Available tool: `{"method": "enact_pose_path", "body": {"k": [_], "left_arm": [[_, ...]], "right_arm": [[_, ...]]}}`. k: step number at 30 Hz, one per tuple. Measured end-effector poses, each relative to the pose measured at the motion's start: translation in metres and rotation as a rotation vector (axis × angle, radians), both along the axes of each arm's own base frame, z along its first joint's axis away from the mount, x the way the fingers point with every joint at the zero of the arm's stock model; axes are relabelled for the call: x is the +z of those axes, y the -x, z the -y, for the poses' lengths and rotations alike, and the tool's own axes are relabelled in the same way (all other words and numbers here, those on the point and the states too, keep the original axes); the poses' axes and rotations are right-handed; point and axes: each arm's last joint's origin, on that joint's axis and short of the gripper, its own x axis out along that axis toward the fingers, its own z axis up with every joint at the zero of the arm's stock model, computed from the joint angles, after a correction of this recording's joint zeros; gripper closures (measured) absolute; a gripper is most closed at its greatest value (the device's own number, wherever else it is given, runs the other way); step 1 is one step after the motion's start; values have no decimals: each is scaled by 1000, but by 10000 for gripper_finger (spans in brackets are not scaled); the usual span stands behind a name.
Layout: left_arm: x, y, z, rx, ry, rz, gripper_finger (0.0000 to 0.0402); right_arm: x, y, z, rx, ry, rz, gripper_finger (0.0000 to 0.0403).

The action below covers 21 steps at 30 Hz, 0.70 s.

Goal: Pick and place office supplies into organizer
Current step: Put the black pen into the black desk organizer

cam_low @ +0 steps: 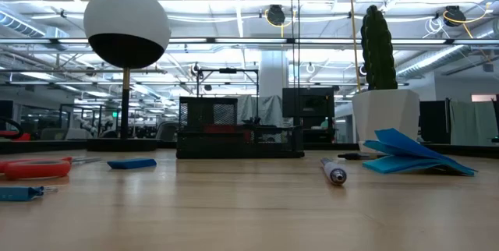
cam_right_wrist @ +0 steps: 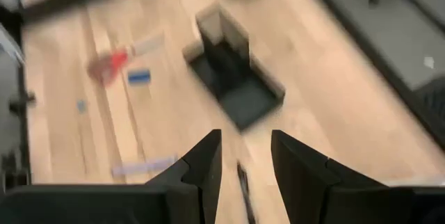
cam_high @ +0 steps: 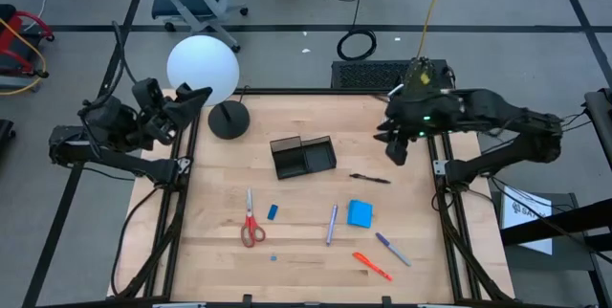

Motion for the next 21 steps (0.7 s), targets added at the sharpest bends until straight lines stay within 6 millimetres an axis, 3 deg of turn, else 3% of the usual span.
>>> {"method": "enact_pose_path", "body": {"k": [12, 21], "left_arm": [[-4, -12, 1, 4, 5, -35, 231], [-4, -12, 1, 12, -12, -40, 231]], "right_arm": [[-44, -38, 6, 130, 68, -299, 287], [-117, -47, 10, 206, -27, -334, 287]]}}
